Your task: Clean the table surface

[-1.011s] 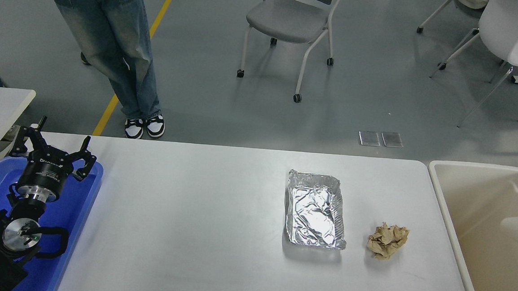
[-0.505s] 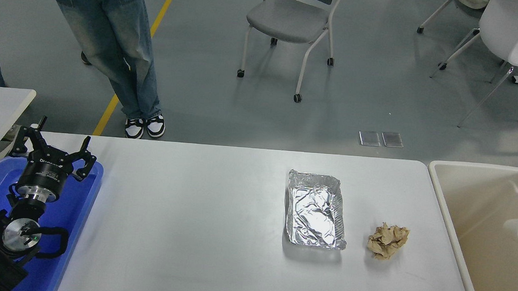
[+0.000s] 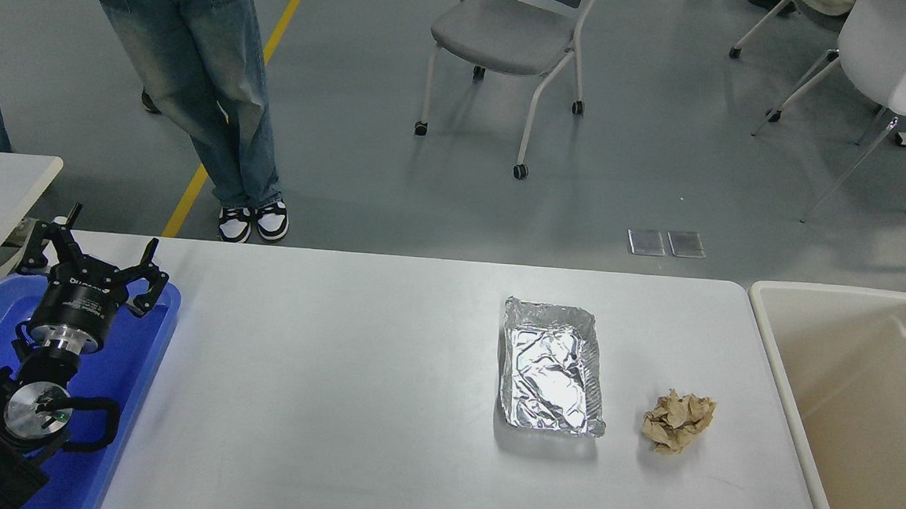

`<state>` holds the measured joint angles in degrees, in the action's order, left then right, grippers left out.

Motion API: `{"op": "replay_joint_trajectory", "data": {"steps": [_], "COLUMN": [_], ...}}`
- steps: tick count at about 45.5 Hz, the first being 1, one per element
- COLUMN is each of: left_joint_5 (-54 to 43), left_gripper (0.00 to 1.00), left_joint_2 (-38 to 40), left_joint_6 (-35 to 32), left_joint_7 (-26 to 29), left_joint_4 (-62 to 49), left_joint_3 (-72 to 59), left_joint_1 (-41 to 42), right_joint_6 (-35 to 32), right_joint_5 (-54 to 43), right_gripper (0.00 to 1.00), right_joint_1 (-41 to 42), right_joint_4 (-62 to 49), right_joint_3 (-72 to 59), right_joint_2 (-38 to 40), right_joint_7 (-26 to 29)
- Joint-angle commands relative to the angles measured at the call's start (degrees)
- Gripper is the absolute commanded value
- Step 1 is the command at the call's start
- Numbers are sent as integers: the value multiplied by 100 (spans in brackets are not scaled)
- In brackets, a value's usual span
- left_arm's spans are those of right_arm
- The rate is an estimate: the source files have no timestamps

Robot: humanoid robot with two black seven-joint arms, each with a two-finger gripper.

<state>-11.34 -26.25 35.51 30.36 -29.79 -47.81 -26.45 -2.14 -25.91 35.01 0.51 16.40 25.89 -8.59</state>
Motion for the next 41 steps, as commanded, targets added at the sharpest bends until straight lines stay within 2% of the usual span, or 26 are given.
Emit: {"op": "replay_joint_trajectory", "data": {"steps": [1,14,18,25,32,41], "left_joint_5": [0,0,0,0,0,-9], "left_gripper": [100,100,100,100,100,100], "left_joint_2": [-3,6,-3,-3,-3,6], "left_joint_6": [0,0,0,0,0,0], "left_joint_7": [5,5,5,5,5,5], "left_joint_4": [0,0,0,0,0,0], "left_joint_3": [0,0,0,0,0,0], "left_joint_1": [0,0,0,0,0,0], "right_joint_6": [-50,-67,-59,-128,-331,-507], "right_joint_5": [402,621,1148,2633,2793,2793], "right_gripper": [98,98,98,98,98,99], "right_joint_1": [41,190,427,621,595,235], "right_joint_4": [1,1,1,264,1099,2865], "right_joint_3": [4,92,109,618,1208,2252], "right_joint_2": [65,188,188,434,996,1709], "right_joint_7": [-3,-3,-3,-11,-29,-55]}}
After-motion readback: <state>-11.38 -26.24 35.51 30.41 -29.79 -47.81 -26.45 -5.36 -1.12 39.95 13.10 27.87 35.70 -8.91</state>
